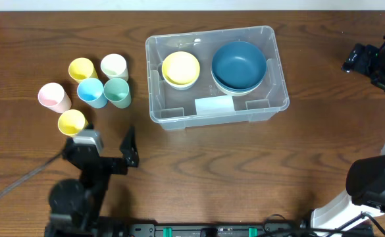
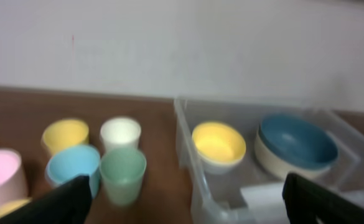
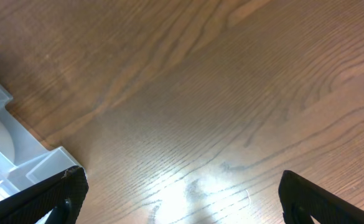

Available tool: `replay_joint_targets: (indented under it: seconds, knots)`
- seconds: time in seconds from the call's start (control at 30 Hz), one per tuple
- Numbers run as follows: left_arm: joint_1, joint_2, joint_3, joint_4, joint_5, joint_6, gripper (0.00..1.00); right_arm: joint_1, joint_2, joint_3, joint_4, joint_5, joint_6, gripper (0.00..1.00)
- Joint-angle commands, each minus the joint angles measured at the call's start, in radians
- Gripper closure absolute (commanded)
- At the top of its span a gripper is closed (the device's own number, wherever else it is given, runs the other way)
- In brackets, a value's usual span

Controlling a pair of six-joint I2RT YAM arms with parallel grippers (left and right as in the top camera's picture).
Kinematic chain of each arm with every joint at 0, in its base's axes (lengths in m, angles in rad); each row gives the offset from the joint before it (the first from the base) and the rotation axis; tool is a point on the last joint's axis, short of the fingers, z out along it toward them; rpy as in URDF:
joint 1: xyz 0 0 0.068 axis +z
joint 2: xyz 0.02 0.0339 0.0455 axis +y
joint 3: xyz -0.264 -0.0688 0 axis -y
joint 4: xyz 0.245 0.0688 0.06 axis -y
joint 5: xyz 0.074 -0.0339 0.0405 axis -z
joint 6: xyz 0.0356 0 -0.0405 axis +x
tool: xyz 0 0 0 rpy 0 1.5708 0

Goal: Pack container

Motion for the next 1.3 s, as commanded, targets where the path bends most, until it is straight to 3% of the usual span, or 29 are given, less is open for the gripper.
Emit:
replay_joint_targets:
  seconds: [0.0,0.17,0.37,0.8,1.27]
  knots:
    - [0.012,0.233,0.233,-0.165,0.057,-0.016,0.02,-0.004,0.003,-0.003,-0.001,0.000,0.014,0.01]
    - [0.012,0.617,0.631,-0.504,0.151,-0.016,0.02,-0.004,0.003,-0.003,-0.001,0.000,0.014,0.01]
    - [0.012,0.927,0.925,-0.693,0.152,-0.016,0.02,-0.004,0.003,-0.003,-0.001,0.000,0.014,0.01]
    - [0.025,1.104,0.938,-0.672,0.045,-0.005,0.02,-0.004,0.003,-0.003,-0.001,0.000,0.014,0.01]
    - [0.062,1.390,0.937,-0.605,0.042,0.029,0.02,-0.004,0.003,-0.003,-0.002,0.000,0.014,0.01]
